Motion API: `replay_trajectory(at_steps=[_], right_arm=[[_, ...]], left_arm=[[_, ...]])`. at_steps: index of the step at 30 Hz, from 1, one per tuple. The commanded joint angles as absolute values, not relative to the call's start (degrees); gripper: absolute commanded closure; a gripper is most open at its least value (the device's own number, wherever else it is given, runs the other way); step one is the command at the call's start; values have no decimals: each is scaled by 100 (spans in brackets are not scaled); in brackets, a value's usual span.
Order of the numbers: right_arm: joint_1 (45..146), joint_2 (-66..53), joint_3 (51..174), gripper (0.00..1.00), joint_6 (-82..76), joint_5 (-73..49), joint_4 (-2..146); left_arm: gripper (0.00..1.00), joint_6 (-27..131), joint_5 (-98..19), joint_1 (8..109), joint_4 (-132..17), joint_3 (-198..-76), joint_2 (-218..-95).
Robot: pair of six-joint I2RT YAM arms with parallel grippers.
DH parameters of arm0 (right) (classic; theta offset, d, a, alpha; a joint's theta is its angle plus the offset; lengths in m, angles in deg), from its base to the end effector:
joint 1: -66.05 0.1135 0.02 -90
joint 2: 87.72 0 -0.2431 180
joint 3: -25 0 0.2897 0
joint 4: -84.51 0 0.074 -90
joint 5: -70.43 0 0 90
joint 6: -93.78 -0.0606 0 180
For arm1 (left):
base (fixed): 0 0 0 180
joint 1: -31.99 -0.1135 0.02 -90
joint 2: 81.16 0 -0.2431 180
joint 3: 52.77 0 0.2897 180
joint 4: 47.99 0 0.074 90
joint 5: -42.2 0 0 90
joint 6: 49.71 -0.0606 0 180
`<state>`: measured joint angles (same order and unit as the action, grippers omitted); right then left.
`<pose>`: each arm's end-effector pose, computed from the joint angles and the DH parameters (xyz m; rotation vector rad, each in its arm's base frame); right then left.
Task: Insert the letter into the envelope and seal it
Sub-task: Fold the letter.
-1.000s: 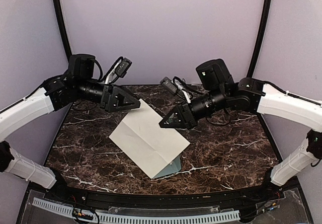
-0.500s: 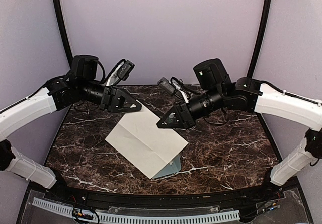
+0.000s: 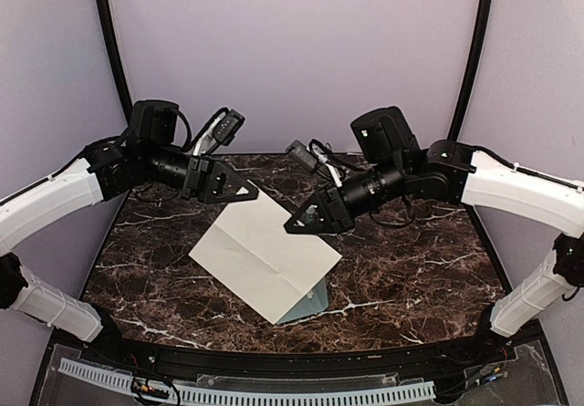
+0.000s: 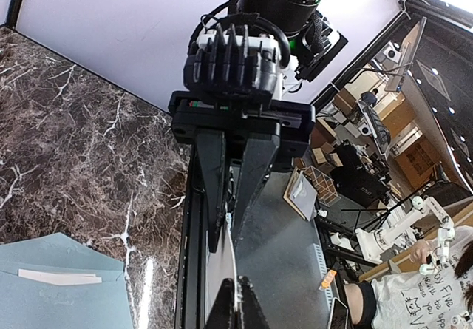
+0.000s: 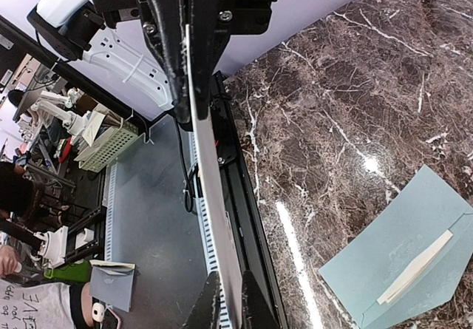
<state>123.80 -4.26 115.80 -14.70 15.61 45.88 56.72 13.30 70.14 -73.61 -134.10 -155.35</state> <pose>0.1760 0.3444 0.3279 -1.1673 2.0427 1.3818 0.2340 -0.2512 0.3507 1.1479 1.7091 -1.6195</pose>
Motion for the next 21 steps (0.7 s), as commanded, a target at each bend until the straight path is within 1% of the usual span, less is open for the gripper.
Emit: replay_trajectory(at_steps=[1, 3, 9, 13, 21], right_arm=[[12437, -641, 11497, 92, -1454, 1545, 4634], [12431, -725, 11410, 94, -1463, 1507, 4562], [12429, -977, 11153, 95, -1565, 1416, 4430], [12430, -1105, 11051, 99, -1628, 1330, 4418], [12429, -1271, 10942, 100, -1705, 1180, 4311]], left_arm=[[100, 5593, 1221, 7037, -7214, -13400, -15322], [100, 5582, 1207, 6998, -7215, -13412, -15282], [100, 5447, 1173, 6873, -7418, -13470, -15261], [100, 5358, 1158, 6816, -7564, -13527, -15248], [100, 5250, 1119, 6697, -7735, -13591, -15180]])
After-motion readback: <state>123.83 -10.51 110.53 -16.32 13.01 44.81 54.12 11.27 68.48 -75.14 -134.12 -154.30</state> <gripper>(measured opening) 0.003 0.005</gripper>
